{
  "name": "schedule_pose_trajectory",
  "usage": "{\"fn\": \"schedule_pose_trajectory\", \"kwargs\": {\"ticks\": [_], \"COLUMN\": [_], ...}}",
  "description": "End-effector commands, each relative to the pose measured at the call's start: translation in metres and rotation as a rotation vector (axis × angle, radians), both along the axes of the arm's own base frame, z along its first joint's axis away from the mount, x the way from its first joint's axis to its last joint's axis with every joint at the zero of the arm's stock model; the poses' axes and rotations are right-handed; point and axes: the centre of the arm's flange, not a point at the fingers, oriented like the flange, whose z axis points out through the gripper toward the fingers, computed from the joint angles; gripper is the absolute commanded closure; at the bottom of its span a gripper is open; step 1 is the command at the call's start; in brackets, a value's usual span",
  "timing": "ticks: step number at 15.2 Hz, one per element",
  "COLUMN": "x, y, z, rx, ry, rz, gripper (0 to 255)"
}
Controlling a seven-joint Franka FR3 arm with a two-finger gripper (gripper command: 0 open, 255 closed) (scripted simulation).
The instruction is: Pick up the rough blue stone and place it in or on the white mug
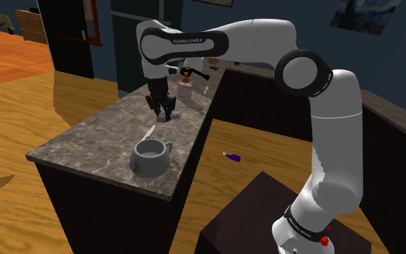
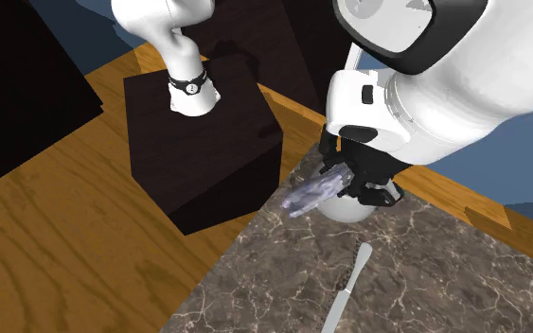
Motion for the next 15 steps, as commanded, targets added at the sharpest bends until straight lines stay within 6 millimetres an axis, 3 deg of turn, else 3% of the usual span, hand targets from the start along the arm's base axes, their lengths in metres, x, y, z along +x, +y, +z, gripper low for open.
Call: {"fn": "schedule_pose_trajectory", "kwargs": {"ticks": [1, 6, 15], "x": [-0.011, -0.038, -0.038], "y": [0.023, 0.087, 0.087], "z": [-0.001, -0.001, -0.048], "rx": [0.000, 0.000, 0.000], "ry": [0.000, 0.000, 0.000], "rz": [-0.001, -0.001, -0.001], "gripper": [255, 255, 255]}}
